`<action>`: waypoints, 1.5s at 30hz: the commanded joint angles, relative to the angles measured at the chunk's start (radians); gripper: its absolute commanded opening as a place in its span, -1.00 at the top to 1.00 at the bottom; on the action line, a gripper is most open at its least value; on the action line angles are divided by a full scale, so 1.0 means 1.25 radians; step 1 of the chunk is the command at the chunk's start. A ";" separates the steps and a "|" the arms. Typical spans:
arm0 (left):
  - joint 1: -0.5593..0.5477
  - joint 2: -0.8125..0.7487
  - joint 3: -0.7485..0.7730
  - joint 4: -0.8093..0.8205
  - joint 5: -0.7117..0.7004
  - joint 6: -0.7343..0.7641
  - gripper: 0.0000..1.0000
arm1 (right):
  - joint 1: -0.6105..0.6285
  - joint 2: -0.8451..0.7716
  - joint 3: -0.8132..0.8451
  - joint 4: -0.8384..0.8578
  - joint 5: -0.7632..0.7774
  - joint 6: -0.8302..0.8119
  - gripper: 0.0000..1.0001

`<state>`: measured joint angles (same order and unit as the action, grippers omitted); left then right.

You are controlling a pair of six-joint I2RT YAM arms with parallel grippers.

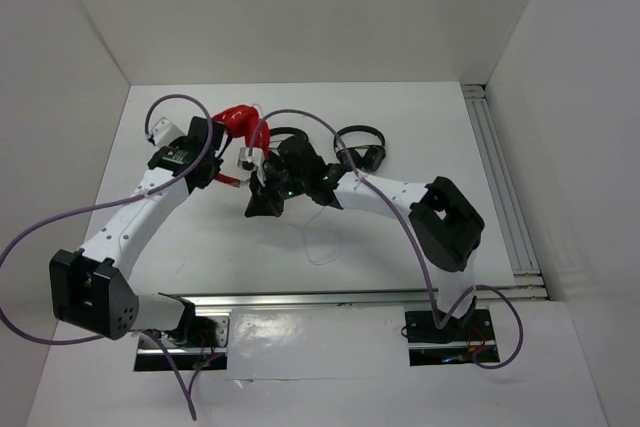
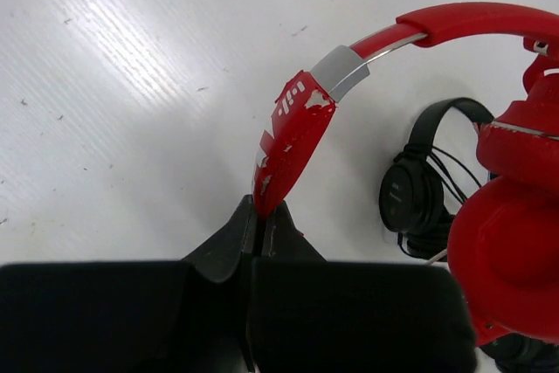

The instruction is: Wrap the headphones

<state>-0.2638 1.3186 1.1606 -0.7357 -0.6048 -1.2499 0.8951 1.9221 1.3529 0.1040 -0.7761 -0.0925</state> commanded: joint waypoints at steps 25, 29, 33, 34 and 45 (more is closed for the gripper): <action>-0.233 0.068 0.020 0.000 0.177 0.478 1.00 | -0.058 -0.321 -0.040 -0.176 0.558 -0.192 0.94; -0.265 0.097 0.029 -0.016 0.161 0.486 1.00 | -0.058 -0.329 -0.040 -0.184 0.622 -0.209 0.92; -0.274 0.122 0.045 -0.034 0.159 0.486 1.00 | -0.058 -0.356 -0.051 -0.174 0.637 -0.217 0.89; -0.274 0.122 0.045 -0.034 0.170 0.486 1.00 | -0.058 -0.356 -0.070 -0.144 0.654 -0.217 0.89; -0.324 0.029 0.030 -0.032 0.306 0.616 1.00 | -0.178 -0.349 -0.107 -0.023 0.641 -0.200 0.68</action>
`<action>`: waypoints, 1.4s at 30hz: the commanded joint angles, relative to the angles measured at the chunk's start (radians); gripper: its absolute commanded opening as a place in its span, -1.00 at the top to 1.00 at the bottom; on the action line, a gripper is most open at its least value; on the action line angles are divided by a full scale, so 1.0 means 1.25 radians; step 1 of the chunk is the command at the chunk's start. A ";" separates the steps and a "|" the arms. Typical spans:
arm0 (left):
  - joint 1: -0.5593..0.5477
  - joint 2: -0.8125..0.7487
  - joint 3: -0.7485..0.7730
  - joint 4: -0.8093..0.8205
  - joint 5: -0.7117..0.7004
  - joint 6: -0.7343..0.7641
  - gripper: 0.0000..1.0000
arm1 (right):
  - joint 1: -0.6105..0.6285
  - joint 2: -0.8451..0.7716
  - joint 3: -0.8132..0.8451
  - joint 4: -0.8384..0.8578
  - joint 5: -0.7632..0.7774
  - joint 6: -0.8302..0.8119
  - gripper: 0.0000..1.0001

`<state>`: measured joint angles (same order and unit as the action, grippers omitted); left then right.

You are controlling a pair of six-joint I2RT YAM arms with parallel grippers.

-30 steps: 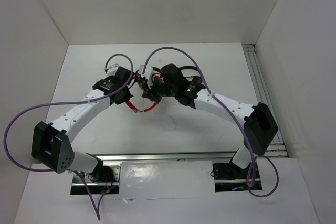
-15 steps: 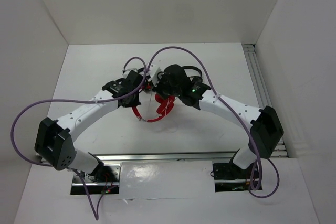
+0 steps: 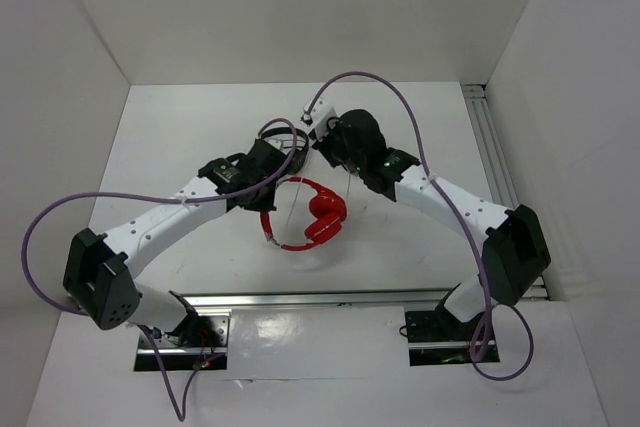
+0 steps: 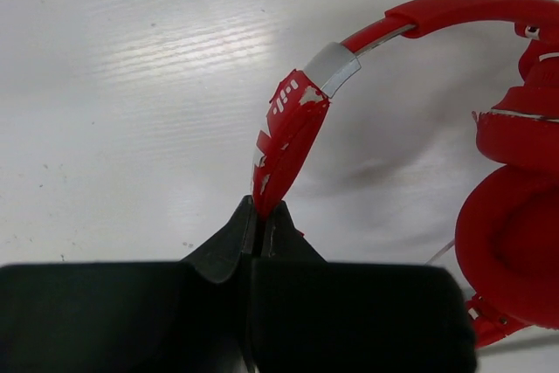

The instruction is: Wrap the headphones

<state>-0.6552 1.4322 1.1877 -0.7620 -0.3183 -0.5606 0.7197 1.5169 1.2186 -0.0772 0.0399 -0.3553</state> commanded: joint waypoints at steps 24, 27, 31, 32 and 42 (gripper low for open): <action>-0.034 -0.176 0.078 -0.119 0.066 0.102 1.00 | -0.168 0.091 -0.046 0.316 -0.173 0.143 1.00; -0.034 -0.184 0.086 -0.119 0.111 0.110 1.00 | -0.176 0.114 -0.039 0.316 -0.211 0.152 1.00; -0.034 -0.194 0.101 -0.112 0.139 0.117 1.00 | -0.176 0.124 -0.024 0.324 -0.234 0.168 1.00; -0.034 -0.194 0.102 -0.112 0.139 0.117 1.00 | -0.176 0.131 -0.024 0.324 -0.242 0.168 1.00; -0.034 -0.218 0.151 -0.103 0.128 0.101 1.00 | -0.184 0.176 -0.016 0.343 -0.313 0.208 0.97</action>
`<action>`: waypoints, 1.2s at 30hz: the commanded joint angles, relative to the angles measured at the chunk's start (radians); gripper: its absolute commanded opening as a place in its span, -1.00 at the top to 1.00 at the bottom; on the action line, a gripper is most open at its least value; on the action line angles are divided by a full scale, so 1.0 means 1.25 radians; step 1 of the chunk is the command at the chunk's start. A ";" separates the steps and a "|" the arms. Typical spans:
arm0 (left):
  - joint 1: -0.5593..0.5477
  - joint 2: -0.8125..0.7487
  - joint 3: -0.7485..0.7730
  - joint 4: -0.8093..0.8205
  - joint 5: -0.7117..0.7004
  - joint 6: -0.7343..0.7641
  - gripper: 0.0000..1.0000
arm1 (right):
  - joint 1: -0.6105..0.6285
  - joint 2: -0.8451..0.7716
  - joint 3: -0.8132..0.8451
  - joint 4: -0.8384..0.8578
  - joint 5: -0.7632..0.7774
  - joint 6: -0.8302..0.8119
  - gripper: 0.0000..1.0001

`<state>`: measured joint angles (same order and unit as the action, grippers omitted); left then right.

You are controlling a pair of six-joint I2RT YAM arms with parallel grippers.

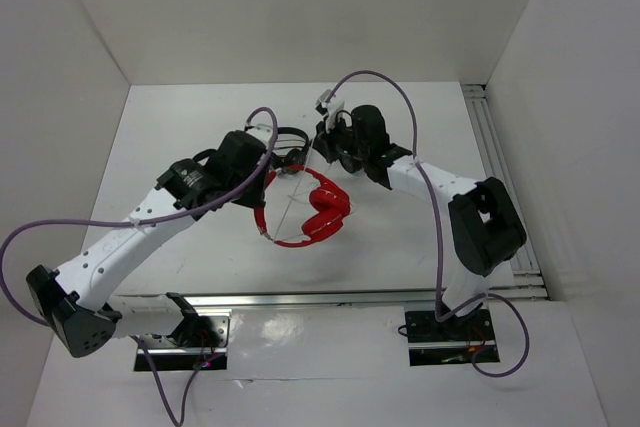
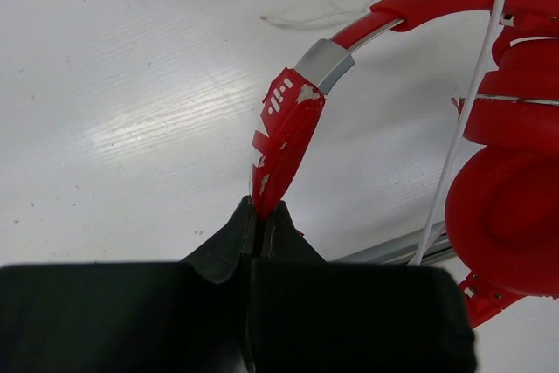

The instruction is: Wrap the headphones

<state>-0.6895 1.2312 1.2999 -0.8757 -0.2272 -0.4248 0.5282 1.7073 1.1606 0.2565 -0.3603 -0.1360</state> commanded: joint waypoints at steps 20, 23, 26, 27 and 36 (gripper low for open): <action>-0.007 -0.067 0.270 0.017 0.015 -0.069 1.00 | -0.031 0.357 -0.015 0.801 -0.390 0.560 0.12; -0.007 -0.058 0.329 -0.001 -0.035 -0.099 1.00 | -0.031 0.358 -0.030 0.815 -0.390 0.560 0.43; -0.007 -0.051 0.368 -0.012 -0.081 -0.118 1.00 | -0.015 0.340 -0.049 0.795 -0.390 0.538 0.81; -0.007 -0.051 0.375 -0.012 -0.089 -0.129 1.00 | -0.015 0.327 -0.064 0.788 -0.390 0.529 0.85; 0.015 -0.017 0.400 0.028 -0.277 -0.216 1.00 | 0.050 0.227 -0.193 0.795 -0.361 0.494 1.00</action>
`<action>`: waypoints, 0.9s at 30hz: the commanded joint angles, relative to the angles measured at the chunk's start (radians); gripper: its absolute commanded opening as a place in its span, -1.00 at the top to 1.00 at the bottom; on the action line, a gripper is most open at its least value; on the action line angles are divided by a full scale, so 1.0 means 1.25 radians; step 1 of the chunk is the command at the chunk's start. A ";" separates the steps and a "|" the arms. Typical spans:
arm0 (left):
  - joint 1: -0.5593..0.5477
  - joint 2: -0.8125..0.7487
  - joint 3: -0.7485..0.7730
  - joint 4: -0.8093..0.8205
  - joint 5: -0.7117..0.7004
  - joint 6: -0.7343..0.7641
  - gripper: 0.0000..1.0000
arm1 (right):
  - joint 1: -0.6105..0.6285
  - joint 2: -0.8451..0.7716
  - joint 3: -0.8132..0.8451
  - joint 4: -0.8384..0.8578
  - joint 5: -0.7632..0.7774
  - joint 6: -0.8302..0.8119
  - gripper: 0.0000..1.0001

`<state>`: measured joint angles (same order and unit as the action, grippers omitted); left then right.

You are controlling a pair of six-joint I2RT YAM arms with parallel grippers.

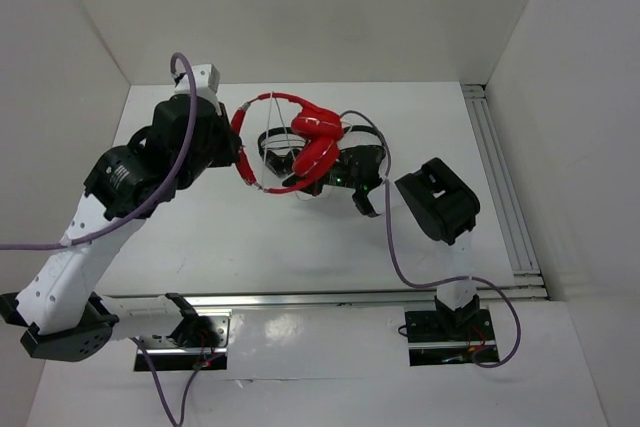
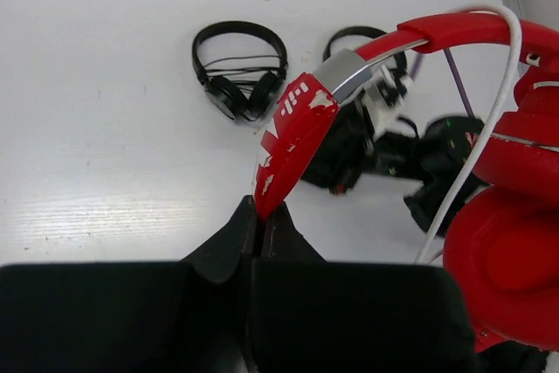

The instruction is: Wrap the headphones

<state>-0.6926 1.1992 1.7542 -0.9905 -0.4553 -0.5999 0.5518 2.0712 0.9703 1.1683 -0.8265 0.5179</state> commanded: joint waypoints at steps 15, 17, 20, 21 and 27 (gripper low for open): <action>0.306 0.284 0.133 0.160 0.002 -0.161 1.00 | 0.157 -0.291 -0.152 -0.207 0.006 -0.226 1.00; 0.317 0.291 0.110 0.169 -0.020 -0.168 1.00 | 0.167 -0.291 -0.131 -0.233 -0.036 -0.235 1.00; 0.326 0.311 0.102 0.169 -0.030 -0.178 1.00 | 0.182 -0.291 -0.096 -0.278 -0.080 -0.242 1.00; 0.333 0.318 0.094 0.169 -0.019 -0.188 1.00 | 0.190 -0.284 -0.076 -0.305 -0.093 -0.250 1.00; 0.360 0.334 0.094 0.169 0.038 -0.215 1.00 | 0.232 -0.245 -0.018 -0.366 -0.096 -0.282 1.00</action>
<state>-0.2707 1.6257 1.8488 -0.9550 -0.3912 -0.7681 0.7967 1.7382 0.9138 0.7883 -0.8524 0.2058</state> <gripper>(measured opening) 0.067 0.024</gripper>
